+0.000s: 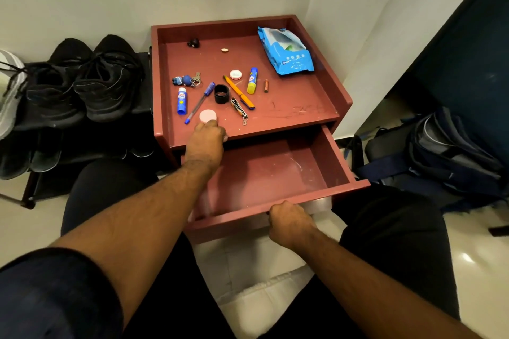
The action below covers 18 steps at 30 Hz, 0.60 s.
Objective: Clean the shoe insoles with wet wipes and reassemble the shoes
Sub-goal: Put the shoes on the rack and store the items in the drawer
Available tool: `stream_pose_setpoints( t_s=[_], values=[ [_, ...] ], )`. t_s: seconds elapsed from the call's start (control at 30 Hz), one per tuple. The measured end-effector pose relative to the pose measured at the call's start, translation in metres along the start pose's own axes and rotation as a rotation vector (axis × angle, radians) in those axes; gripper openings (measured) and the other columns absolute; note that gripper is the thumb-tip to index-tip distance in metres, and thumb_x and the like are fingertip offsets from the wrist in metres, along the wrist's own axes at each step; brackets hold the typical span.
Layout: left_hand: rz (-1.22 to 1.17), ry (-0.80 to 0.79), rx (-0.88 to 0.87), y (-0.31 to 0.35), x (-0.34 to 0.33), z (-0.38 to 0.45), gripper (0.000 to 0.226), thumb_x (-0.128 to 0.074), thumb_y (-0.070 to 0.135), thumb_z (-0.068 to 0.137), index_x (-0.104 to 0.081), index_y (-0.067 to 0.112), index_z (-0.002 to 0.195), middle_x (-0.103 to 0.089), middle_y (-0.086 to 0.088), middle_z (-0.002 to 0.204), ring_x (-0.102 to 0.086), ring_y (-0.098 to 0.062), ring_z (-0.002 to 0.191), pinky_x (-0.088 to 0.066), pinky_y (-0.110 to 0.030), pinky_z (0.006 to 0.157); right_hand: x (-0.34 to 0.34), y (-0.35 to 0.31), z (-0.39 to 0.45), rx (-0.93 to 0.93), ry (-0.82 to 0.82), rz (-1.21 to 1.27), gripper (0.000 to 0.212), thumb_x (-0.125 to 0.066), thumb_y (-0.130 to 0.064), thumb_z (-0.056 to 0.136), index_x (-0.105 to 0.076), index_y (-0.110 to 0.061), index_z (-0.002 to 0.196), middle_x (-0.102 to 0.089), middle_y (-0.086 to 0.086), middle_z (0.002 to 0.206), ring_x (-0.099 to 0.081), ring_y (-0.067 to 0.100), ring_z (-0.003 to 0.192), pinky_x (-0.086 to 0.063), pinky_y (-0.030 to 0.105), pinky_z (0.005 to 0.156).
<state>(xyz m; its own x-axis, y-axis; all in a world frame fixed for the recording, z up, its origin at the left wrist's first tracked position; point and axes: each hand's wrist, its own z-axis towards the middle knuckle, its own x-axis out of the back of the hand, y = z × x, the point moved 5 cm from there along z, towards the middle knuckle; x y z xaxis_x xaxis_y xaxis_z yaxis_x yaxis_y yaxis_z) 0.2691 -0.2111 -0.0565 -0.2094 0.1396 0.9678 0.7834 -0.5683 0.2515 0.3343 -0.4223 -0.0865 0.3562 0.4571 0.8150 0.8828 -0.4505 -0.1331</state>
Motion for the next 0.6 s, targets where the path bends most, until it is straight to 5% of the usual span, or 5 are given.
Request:
stream_pose_setpoints(
  t_s=[0.23,0.3,0.43,0.5,0.6],
  values=[
    [0.026,-0.075,-0.053,-0.003,0.001,0.007,0.021,-0.058,0.010,0.096,-0.071,0.002,0.109,-0.059,-0.018,0.112,-0.055,-0.037,0.105,-0.048,-0.044,0.083,0.030,-0.007,-0.008,0.123,-0.155,-0.086,0.027,-0.050,-0.010,0.092,-0.059,-0.004,0.117,-0.061,0.016,0.119,-0.060,0.030,0.106,-0.049,0.035,0.087],
    [-0.003,-0.105,-0.058,-0.005,0.005,0.016,0.018,-0.060,0.013,0.093,-0.073,0.003,0.102,-0.060,-0.018,0.106,-0.059,-0.037,0.098,-0.052,-0.044,0.081,0.055,-0.011,0.002,0.170,-0.144,-0.071,0.021,-0.053,-0.010,0.091,-0.064,-0.001,0.106,-0.065,0.014,0.102,-0.061,0.028,0.092,-0.050,0.033,0.081],
    [-0.214,0.075,0.014,-0.013,0.030,0.030,0.018,-0.058,0.013,0.093,-0.073,0.005,0.098,-0.065,-0.014,0.103,-0.062,-0.033,0.093,-0.051,-0.039,0.079,0.131,-0.021,0.052,0.222,0.131,0.101,0.017,-0.063,-0.019,0.087,-0.075,-0.008,0.091,-0.072,0.011,0.090,-0.066,0.026,0.086,-0.050,0.027,0.075],
    [-0.286,0.153,0.066,-0.015,0.039,0.035,0.023,-0.062,0.016,0.092,-0.069,0.010,0.113,-0.059,-0.012,0.116,-0.060,-0.031,0.100,-0.048,-0.038,0.083,0.161,-0.025,0.083,0.210,0.287,0.194,0.017,-0.063,-0.020,0.086,-0.075,-0.010,0.093,-0.072,0.010,0.090,-0.065,0.025,0.086,-0.048,0.027,0.071],
    [-0.294,0.034,0.150,-0.019,0.030,0.041,0.062,-0.071,0.026,0.088,-0.046,0.023,0.145,-0.042,-0.011,0.134,-0.057,-0.032,0.105,-0.047,-0.039,0.088,0.179,-0.032,0.123,0.146,0.427,0.270,0.018,-0.062,-0.024,0.087,-0.072,-0.011,0.095,-0.069,0.011,0.090,-0.064,0.027,0.088,-0.046,0.028,0.069]
  ],
)
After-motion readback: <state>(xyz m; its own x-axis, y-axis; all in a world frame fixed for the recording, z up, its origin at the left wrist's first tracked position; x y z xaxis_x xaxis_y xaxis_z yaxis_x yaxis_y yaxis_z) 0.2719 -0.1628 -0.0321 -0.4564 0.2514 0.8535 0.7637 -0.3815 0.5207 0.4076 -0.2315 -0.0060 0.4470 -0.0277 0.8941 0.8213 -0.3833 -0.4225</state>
